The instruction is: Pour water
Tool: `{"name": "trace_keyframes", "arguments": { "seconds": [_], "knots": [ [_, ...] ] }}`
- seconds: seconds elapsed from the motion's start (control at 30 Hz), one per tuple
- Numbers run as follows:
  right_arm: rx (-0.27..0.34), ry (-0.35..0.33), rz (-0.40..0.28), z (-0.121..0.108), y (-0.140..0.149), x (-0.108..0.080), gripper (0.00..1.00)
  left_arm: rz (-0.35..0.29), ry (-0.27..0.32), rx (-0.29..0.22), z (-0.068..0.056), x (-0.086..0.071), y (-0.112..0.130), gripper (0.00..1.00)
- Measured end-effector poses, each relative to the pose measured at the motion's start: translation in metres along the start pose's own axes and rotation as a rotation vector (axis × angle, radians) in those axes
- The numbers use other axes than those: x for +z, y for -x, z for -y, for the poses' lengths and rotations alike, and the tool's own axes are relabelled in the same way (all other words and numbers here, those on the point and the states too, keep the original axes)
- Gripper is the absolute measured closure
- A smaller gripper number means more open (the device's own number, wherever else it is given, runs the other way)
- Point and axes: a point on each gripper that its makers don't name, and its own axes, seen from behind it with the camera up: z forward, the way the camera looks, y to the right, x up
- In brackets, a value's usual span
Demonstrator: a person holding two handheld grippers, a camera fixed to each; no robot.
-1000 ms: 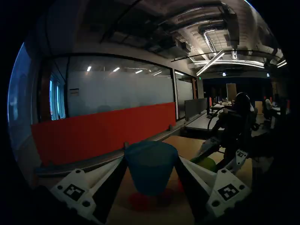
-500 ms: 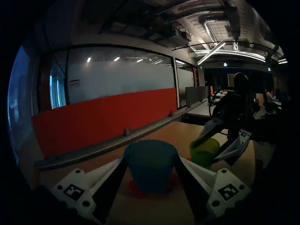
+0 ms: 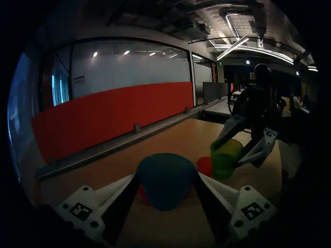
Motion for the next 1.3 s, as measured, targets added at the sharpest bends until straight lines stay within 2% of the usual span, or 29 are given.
{"name": "trace_keyframes", "arguments": {
  "seconds": [0.37, 0.67, 1.3],
  "knots": [
    [0.002, -0.018, 0.092, 0.001, 0.035, 0.001, 0.08, 0.103, 0.03, 0.021, -0.014, 0.01, 0.041, 0.1],
    [0.004, -0.023, 0.144, 0.002, 0.058, 0.004, 0.07, 0.169, 0.051, 0.017, -0.022, 0.015, 0.071, 0.1],
    [-0.015, -0.04, 0.246, 0.007, 0.102, 0.008, 0.06, 0.311, 0.1, 0.015, -0.034, 0.016, 0.133, 0.1]
  ]
}}
